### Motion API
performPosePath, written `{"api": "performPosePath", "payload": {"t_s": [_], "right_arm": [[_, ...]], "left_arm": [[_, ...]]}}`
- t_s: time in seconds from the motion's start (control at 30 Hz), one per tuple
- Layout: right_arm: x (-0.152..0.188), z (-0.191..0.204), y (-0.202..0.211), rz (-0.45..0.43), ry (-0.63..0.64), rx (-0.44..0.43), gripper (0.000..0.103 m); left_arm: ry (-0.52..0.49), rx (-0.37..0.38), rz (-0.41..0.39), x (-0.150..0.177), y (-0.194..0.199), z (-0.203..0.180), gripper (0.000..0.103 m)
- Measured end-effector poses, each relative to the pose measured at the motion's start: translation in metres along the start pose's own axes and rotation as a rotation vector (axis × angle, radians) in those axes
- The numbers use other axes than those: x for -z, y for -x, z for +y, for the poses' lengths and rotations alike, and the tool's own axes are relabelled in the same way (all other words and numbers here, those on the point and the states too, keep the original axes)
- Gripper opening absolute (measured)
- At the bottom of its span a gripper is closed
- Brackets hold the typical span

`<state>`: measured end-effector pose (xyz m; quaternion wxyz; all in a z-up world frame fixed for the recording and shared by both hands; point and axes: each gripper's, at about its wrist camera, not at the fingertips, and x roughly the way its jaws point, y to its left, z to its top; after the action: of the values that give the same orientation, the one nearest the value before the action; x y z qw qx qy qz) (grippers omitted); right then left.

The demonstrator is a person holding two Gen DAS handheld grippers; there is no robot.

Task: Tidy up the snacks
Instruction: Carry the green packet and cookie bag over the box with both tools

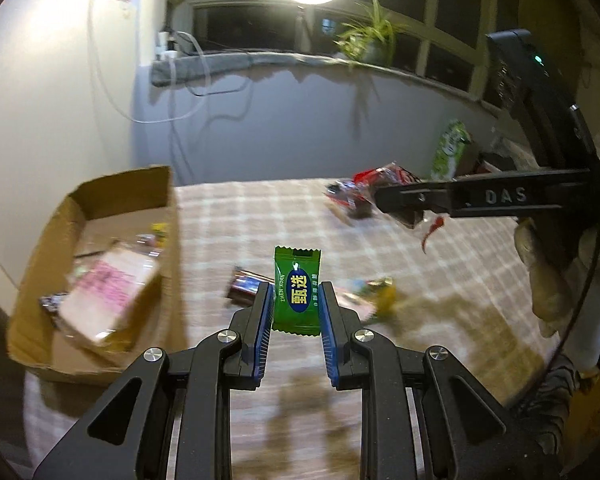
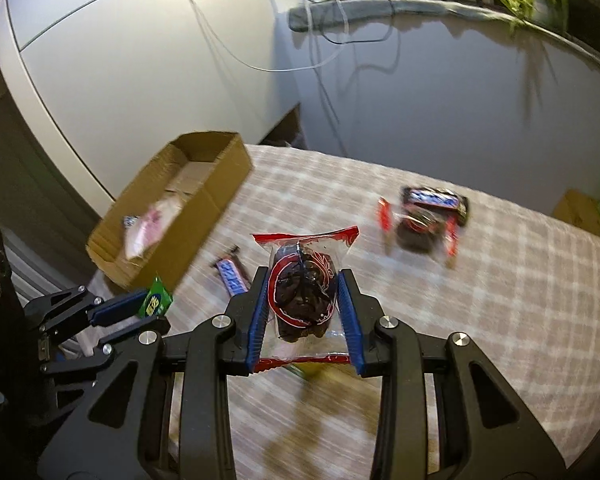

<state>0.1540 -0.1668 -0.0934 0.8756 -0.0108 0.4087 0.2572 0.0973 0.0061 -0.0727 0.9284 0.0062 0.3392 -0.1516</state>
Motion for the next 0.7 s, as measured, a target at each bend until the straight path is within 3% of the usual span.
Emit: {"api": "performPosePath", "payload": {"t_s": [0.7], "right_arm": [[-0.074, 0.103, -0.069, 0.001, 0.14, -0.109, 0.035]], "left_arm": [[0.148, -0.19, -0.039, -0.019, 0.005, 0.124, 0.021]]}}
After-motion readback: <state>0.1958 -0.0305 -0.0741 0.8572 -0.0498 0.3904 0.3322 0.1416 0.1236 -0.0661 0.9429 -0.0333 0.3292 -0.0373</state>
